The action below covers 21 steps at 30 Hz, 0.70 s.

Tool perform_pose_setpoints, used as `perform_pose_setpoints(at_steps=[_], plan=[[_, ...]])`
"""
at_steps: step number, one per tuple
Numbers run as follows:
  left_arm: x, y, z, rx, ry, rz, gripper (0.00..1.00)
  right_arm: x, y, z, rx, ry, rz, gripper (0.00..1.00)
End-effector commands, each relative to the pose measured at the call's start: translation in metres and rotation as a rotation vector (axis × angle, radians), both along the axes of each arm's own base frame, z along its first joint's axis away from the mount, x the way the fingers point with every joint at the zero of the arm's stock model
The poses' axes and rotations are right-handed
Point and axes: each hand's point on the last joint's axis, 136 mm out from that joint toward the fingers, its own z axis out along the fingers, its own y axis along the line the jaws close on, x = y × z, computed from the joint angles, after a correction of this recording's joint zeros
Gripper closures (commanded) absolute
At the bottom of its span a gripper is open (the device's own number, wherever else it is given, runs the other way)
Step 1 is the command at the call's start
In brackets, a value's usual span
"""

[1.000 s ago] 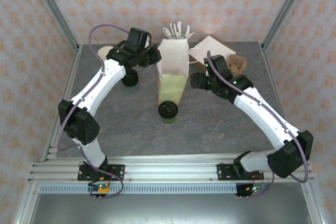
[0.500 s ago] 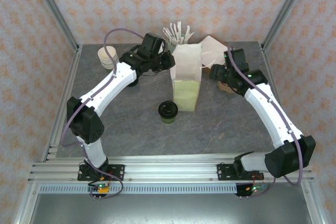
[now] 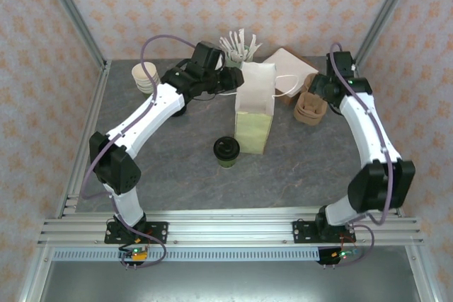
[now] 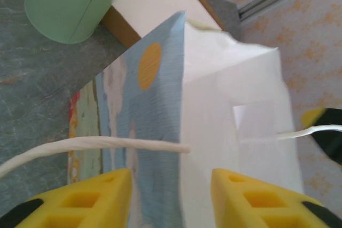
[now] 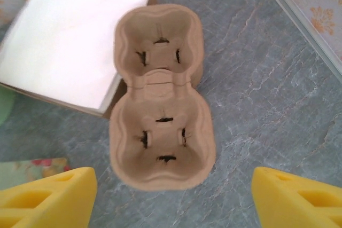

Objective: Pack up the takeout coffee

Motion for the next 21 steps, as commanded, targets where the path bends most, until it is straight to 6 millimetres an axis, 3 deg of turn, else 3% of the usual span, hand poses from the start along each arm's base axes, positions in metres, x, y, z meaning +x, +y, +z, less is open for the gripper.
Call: perform_pose_setpoints(at_steps=[1, 9, 21], plan=[[0.001, 0.0, 0.021, 0.002, -0.049, -0.009, 0.52, 0.016, -0.006, -0.015, -0.04, 0.069, -0.014, 0.27], [-0.002, 0.006, 0.044, 0.01, -0.103, -0.005, 0.45, 0.05, -0.003, -0.064, -0.029, 0.205, 0.025, 0.37], [-0.006, 0.009, 0.047, 0.028, -0.109, -0.014, 0.44, 0.072, -0.003, -0.093, -0.014, 0.273, 0.053, 0.48]])
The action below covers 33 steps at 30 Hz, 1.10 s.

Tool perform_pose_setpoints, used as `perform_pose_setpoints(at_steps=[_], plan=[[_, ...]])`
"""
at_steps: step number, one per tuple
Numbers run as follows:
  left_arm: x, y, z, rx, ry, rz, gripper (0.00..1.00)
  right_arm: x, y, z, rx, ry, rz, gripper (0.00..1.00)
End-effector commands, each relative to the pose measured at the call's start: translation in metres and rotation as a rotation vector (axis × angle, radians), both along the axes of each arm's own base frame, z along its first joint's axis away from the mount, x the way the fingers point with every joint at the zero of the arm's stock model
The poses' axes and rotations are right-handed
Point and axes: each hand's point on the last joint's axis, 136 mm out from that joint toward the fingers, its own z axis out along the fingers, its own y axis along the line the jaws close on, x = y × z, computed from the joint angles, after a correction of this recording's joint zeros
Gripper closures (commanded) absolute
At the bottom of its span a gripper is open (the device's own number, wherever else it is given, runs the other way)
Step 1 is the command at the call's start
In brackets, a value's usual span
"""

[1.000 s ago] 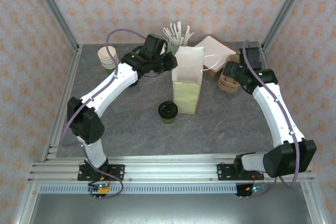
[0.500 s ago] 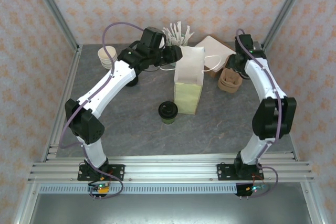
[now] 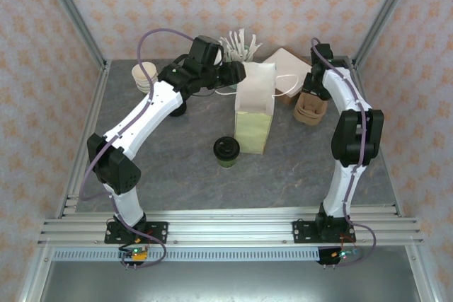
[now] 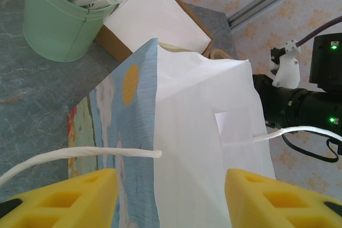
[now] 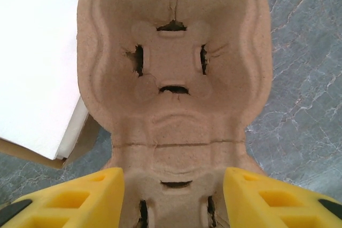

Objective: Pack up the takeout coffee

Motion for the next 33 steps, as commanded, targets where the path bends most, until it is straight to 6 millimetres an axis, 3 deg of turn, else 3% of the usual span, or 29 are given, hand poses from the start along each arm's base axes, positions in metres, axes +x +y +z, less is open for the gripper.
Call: perform_pose_setpoints(at_steps=[1, 33], plan=[[-0.007, 0.009, 0.026, 0.015, -0.06, 0.007, 0.44, -0.001, -0.004, 0.0, -0.003, 0.03, 0.007, 0.48], [-0.008, 0.01, 0.021, 0.031, -0.048, 0.001, 0.44, 0.003, -0.013, -0.016, 0.033, 0.077, 0.027, 0.55]])
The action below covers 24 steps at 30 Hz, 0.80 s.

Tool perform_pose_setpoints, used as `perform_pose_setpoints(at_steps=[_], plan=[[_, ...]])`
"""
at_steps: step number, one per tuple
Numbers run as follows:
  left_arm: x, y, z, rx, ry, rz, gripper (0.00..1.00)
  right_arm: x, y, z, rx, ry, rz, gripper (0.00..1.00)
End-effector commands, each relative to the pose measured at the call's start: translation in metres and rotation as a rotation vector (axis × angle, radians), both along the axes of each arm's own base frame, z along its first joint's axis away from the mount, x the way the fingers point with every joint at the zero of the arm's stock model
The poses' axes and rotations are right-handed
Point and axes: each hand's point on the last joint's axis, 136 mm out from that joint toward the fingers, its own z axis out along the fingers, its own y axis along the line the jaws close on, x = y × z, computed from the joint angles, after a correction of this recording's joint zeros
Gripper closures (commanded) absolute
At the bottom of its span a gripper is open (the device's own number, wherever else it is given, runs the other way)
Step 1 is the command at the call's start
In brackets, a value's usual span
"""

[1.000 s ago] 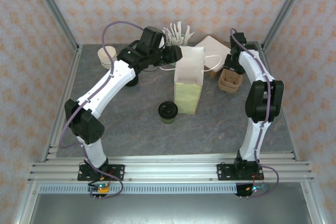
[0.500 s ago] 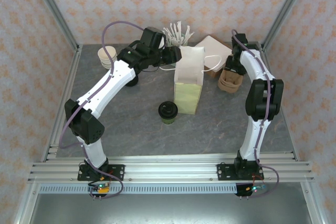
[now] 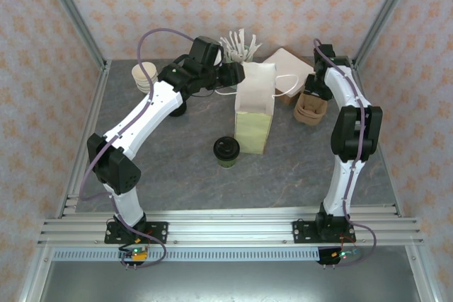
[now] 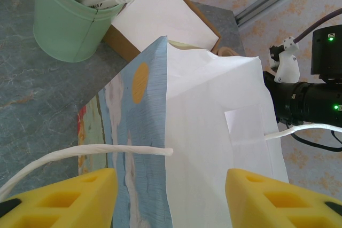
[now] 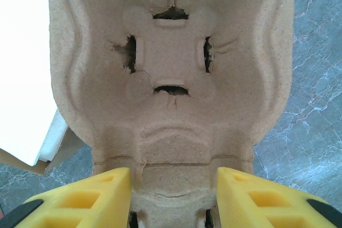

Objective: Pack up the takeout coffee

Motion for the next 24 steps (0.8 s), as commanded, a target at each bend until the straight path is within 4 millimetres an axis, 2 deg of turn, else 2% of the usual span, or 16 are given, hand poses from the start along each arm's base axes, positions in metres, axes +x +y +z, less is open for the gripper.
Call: perform_pose_setpoints(at_steps=[1, 10, 24], plan=[[-0.007, 0.006, 0.024, -0.002, -0.045, -0.001, 0.44, 0.001, -0.007, -0.001, -0.011, 0.016, 0.001, 0.55], [-0.007, 0.005, 0.024, -0.001, -0.045, -0.003, 0.44, 0.002, -0.006, 0.005, -0.006, 0.008, 0.008, 0.63], [-0.007, 0.006, 0.023, 0.005, -0.043, -0.001, 0.43, -0.002, -0.007, 0.044, -0.019, -0.064, 0.008, 0.68]])
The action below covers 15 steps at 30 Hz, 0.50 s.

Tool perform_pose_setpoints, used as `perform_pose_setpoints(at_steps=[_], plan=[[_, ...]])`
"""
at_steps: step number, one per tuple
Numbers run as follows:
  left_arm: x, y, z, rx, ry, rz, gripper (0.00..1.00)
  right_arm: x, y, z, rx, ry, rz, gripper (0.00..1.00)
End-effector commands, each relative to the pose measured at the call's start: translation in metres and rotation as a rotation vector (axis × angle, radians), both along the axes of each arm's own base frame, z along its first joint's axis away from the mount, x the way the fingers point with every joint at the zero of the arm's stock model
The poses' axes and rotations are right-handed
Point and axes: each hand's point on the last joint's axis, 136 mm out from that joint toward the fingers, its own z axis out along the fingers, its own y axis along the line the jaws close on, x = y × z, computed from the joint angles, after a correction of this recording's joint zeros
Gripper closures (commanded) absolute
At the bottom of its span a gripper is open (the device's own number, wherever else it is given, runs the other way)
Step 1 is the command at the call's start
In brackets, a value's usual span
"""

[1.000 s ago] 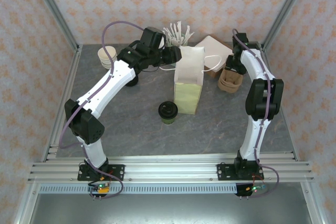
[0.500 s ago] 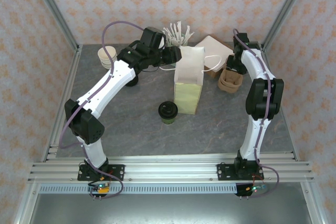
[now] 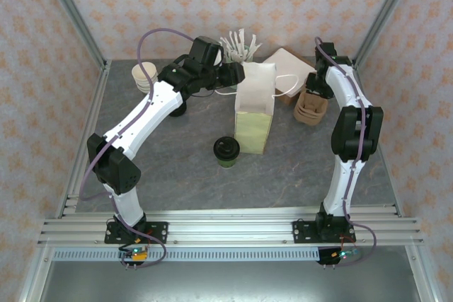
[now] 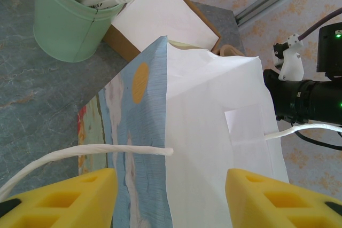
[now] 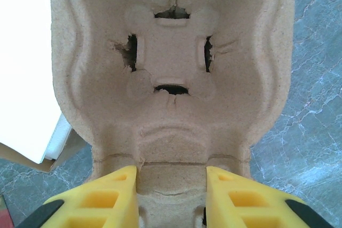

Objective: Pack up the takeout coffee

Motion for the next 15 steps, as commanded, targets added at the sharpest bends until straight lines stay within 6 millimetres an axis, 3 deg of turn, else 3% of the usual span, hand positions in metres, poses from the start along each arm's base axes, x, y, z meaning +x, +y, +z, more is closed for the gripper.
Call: perform_pose_setpoints(at_steps=[1, 12, 15], plan=[[-0.008, 0.006, 0.023, 0.007, -0.043, -0.001, 0.43, -0.004, -0.007, 0.041, -0.021, -0.066, -0.003, 0.68], [-0.007, 0.014, 0.029, 0.046, -0.065, 0.012, 0.36, -0.017, -0.004, 0.091, -0.004, -0.178, -0.015, 0.68], [-0.008, 0.02, 0.032, 0.061, -0.068, 0.022, 0.34, -0.028, -0.003, 0.116, 0.002, -0.229, -0.022, 0.68]])
